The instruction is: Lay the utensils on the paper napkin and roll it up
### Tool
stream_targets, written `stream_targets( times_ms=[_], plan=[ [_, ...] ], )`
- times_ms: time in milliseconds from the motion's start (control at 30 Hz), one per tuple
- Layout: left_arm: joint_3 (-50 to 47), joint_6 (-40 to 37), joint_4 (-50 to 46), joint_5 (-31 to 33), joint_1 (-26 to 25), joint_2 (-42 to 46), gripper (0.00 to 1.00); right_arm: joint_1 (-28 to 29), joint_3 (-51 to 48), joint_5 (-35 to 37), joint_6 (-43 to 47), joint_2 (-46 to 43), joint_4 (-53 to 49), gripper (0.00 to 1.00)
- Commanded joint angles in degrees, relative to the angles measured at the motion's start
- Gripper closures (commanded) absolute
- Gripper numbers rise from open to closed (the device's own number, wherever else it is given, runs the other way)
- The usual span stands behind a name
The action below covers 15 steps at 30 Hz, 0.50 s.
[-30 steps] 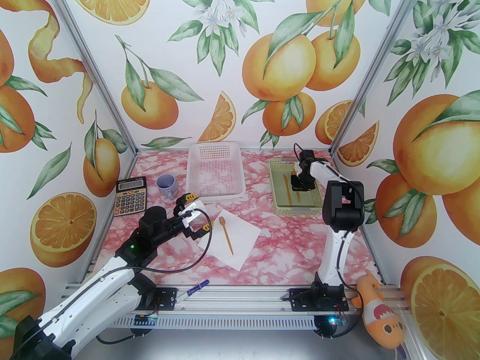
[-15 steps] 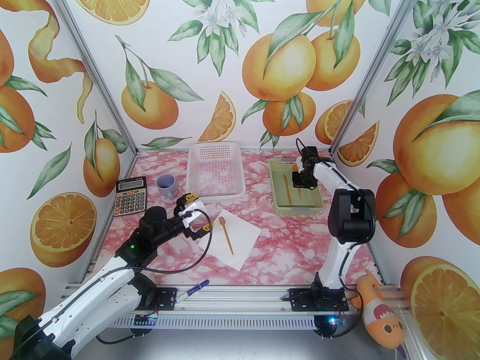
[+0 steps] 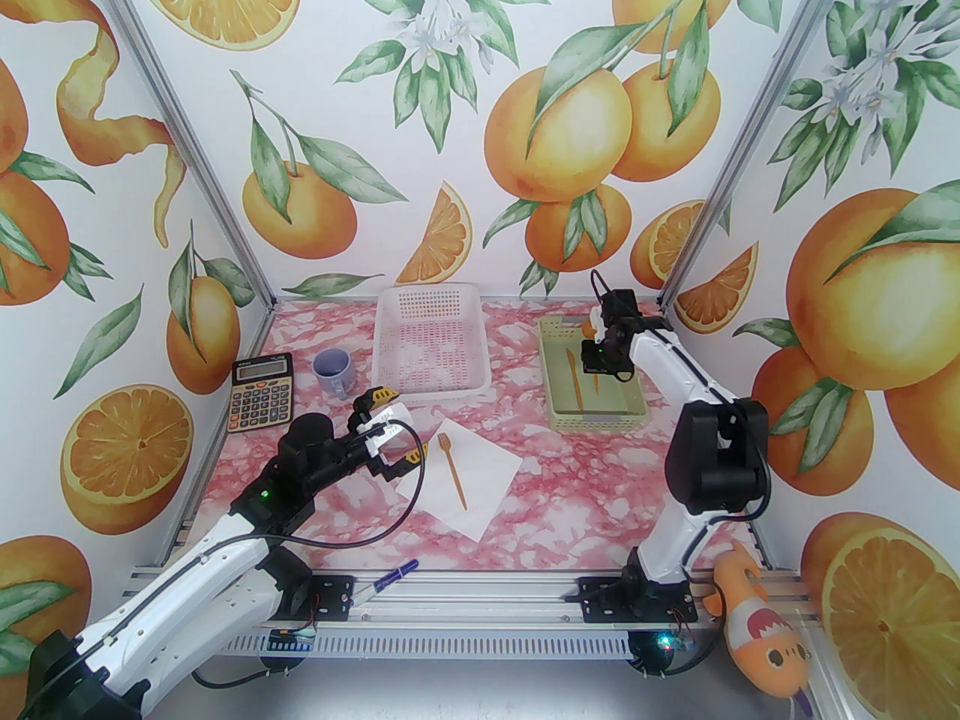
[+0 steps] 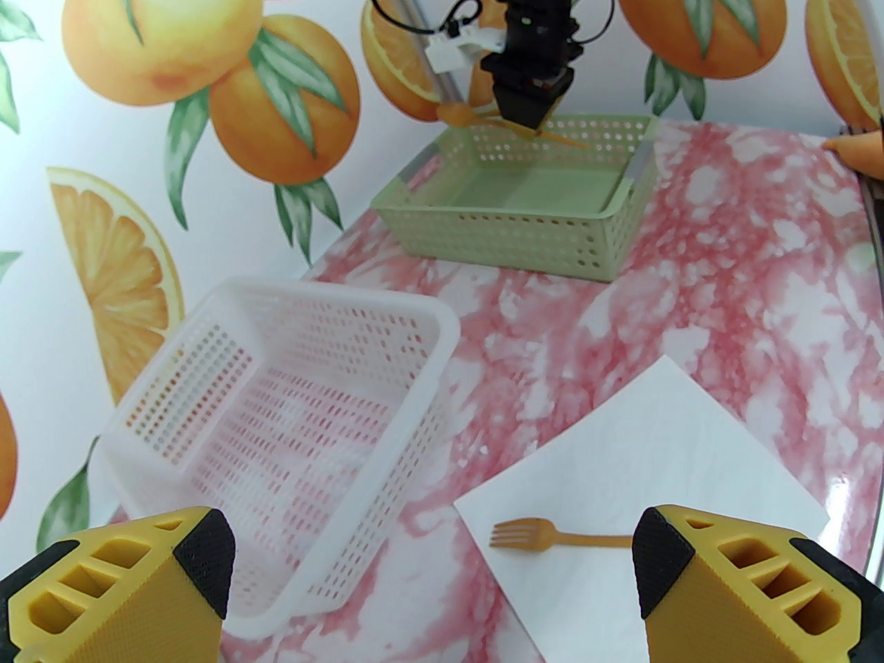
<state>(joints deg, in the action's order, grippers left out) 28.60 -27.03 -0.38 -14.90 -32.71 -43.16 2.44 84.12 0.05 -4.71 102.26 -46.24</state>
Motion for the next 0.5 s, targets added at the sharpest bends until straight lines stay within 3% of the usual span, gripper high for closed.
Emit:
stream_targets(
  times_ms=[0,467],
  plan=[
    [-0.13,-0.42,-0.39,-0.94,-0.25,0.71,0.00,0.81,-1.36,-0.40,-2.01,-3.86,1.25,0.88],
    [-0.04,-0.53,-0.29,-1.14,-0.42,0.44,0.00,3.13,-7.84,-3.83,-5.44,-16.46,1.20,0.88]
  ],
)
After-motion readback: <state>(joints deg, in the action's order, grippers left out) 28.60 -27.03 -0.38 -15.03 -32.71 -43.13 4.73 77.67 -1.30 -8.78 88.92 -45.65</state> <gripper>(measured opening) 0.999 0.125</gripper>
